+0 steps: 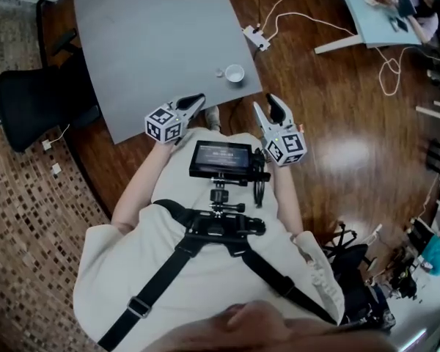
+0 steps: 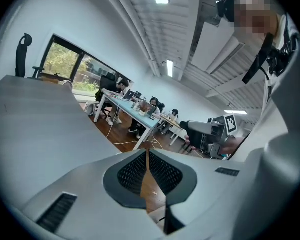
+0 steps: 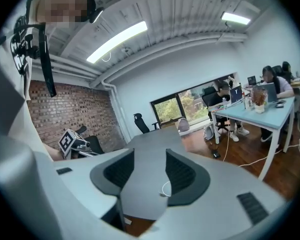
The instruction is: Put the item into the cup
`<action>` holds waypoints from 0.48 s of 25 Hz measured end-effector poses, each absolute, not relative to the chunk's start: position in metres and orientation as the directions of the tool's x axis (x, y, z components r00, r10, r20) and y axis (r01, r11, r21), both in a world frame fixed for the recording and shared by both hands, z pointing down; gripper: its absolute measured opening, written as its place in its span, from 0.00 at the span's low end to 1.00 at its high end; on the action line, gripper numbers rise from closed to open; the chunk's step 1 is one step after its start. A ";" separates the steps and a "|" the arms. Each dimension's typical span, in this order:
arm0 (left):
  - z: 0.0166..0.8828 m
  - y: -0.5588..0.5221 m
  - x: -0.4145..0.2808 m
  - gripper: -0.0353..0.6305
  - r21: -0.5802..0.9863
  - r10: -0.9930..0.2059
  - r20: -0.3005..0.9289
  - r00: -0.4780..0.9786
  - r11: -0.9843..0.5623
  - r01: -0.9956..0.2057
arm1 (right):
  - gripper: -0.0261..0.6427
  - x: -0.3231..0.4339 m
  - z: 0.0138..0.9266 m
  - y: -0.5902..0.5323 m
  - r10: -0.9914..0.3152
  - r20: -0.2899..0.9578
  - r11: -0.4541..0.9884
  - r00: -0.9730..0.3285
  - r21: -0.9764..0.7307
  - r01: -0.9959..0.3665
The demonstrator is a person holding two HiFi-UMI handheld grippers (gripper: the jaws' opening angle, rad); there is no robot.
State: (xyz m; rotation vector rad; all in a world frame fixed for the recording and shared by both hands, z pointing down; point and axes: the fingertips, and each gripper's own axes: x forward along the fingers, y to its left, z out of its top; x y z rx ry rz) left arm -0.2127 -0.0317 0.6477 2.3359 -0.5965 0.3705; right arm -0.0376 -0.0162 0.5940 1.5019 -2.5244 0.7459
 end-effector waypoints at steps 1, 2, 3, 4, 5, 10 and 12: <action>0.648 -0.035 -0.213 0.07 0.551 -0.307 0.413 0.857 -0.666 -0.504 | 0.35 -0.040 0.595 -0.019 -0.801 0.334 0.383 -0.497 -0.353 -0.854; 0.650 -0.040 -0.215 0.07 0.548 -0.301 0.413 0.859 -0.672 -0.499 | 0.35 -0.042 0.595 -0.022 -0.806 0.330 0.378 -0.492 -0.352 -0.856; 0.652 -0.044 -0.216 0.09 0.545 -0.297 0.416 0.860 -0.675 -0.497 | 0.35 -0.044 0.595 -0.024 -0.809 0.327 0.375 -0.488 -0.351 -0.858; 0.655 -0.048 -0.217 0.09 0.542 -0.294 0.421 0.858 -0.677 -0.498 | 0.35 -0.046 0.594 -0.027 -0.812 0.325 0.373 -0.485 -0.351 -0.859; 0.659 -0.049 -0.218 0.09 0.541 -0.290 0.428 0.856 -0.677 -0.499 | 0.35 -0.048 0.593 -0.028 -0.813 0.324 0.372 -0.484 -0.351 -0.859; 0.670 -0.055 -0.205 0.11 0.536 -0.237 0.451 0.861 -0.699 -0.473 | 0.35 -0.042 0.598 -0.033 -0.806 0.362 0.360 -0.467 -0.326 -0.874; 0.676 -0.063 -0.200 0.11 0.522 -0.222 0.474 0.852 -0.709 -0.474 | 0.35 -0.035 0.604 -0.037 -0.804 0.385 0.351 -0.453 -0.307 -0.885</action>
